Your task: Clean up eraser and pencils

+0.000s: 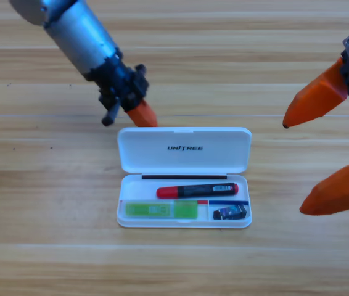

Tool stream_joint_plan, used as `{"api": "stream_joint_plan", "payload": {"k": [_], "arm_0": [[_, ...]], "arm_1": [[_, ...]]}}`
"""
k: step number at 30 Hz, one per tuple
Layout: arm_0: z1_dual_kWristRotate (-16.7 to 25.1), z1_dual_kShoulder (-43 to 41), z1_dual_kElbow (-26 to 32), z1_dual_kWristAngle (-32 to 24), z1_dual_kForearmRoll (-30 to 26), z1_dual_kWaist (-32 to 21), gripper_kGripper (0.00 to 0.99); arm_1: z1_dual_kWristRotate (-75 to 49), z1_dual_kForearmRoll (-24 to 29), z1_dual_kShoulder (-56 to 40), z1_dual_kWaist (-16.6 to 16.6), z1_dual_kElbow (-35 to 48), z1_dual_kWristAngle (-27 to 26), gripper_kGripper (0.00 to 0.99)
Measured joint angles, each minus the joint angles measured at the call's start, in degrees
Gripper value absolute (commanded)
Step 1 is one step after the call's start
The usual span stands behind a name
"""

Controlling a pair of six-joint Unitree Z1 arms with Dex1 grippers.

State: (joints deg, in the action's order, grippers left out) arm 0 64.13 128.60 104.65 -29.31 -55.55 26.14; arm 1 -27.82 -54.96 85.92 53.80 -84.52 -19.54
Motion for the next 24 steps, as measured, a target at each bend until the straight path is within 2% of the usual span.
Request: {"api": "stream_joint_plan", "payload": {"k": [6,24], "arm_0": [[-0.6,0.0,-0.2,0.9,0.0,2.2,0.000],[-1.7,-0.2,-2.9,2.3,0.0,2.4,0.000]], "arm_1": [[0.1,0.0,0.0,0.0,0.0,0.0,0.986],[0.1,0.0,0.0,0.0,0.0,-0.5,0.986]]}}
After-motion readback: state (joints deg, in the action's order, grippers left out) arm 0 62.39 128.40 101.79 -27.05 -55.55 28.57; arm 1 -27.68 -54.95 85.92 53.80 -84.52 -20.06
